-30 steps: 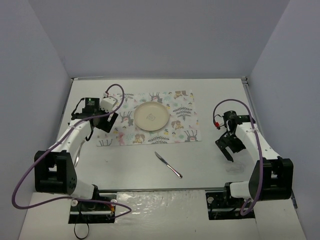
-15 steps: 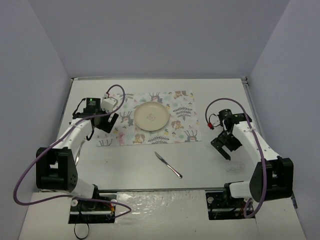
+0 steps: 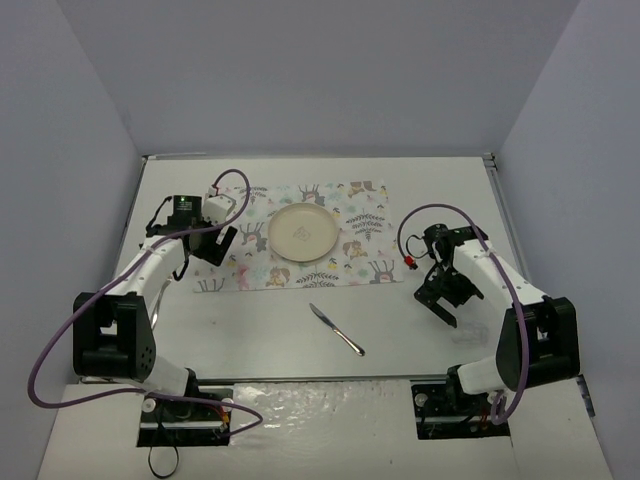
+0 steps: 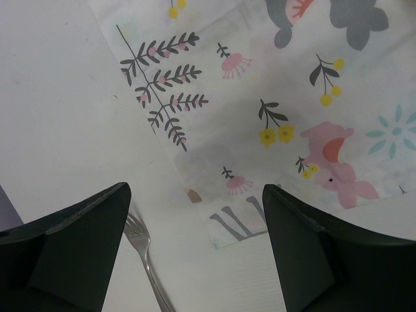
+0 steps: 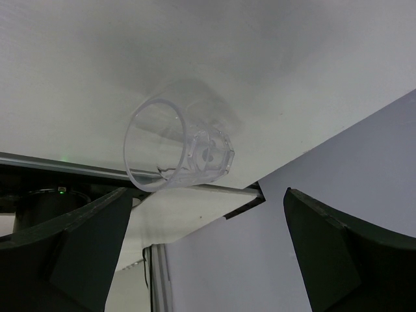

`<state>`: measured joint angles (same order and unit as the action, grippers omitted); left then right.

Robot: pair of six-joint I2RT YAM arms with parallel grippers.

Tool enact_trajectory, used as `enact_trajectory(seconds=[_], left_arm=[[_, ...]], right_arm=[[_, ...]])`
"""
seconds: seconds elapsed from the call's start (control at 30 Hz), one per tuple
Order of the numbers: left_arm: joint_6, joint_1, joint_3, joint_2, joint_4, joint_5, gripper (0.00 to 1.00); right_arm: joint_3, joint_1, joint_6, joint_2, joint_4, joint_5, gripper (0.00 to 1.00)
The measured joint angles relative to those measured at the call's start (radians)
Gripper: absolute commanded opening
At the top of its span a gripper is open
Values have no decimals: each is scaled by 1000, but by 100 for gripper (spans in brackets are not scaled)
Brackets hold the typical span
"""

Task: Set the dinner table for one person

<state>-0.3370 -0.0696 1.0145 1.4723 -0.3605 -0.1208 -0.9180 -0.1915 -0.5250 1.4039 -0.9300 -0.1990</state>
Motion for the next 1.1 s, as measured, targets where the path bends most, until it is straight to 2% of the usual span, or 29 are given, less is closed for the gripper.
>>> enact_trajectory(seconds=[0.4, 0.73, 0.93, 1.1], left_arm=[[0, 0, 0, 0, 3, 6, 80], [0, 0, 0, 31, 7, 6, 80], [0, 0, 2, 45, 7, 6, 80], [0, 0, 7, 56, 9, 6, 80]], right_arm=[[6, 9, 45, 18, 0, -37, 100], [3, 90, 71, 67, -1, -67, 100], [-79, 141, 49, 67, -1, -89, 100], [-16, 138, 33, 67, 14, -155, 100]])
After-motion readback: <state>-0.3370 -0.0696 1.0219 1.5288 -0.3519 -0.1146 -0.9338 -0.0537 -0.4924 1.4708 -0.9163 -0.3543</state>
